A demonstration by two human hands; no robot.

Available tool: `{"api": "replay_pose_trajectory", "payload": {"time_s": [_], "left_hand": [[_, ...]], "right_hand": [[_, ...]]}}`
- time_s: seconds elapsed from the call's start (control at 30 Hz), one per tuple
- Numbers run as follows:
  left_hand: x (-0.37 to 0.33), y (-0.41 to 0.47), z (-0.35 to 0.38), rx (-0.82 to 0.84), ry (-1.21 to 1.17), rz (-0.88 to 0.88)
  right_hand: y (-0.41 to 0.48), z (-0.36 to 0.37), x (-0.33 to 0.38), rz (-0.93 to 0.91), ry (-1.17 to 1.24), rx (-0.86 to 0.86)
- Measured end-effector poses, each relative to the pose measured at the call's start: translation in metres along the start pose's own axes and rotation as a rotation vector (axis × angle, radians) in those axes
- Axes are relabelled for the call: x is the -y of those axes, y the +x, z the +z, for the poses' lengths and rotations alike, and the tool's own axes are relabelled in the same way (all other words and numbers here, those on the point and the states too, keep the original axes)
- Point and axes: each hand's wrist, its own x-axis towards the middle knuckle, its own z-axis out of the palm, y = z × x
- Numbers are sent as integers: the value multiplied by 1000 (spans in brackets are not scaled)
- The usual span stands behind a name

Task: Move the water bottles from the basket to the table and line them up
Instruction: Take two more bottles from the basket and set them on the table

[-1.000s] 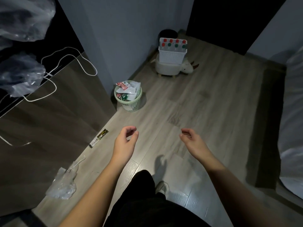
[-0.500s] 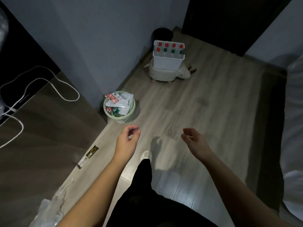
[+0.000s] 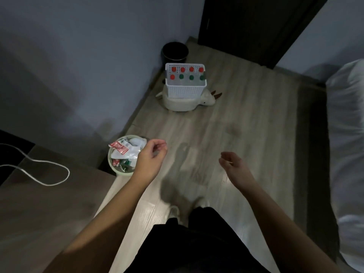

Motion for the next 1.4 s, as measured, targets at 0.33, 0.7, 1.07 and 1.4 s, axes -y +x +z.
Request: {"api": "replay_pose_trajectory", "payload": {"time_s": [0.33,0.7,1.07,1.4], "left_hand": [[-27,119,72,-23,66,-85],[-85,249,149,-142,-20,-105],[-82,405,176,-79,0,-201],[-48,598,213,186,130,-332]], "right_hand": [[162,-60,29,-38,26,40],[330,-134,87,-86,-159,167],[480,-127,145,-69,-149,225],[662,-77,158,155,-177,213]]}}
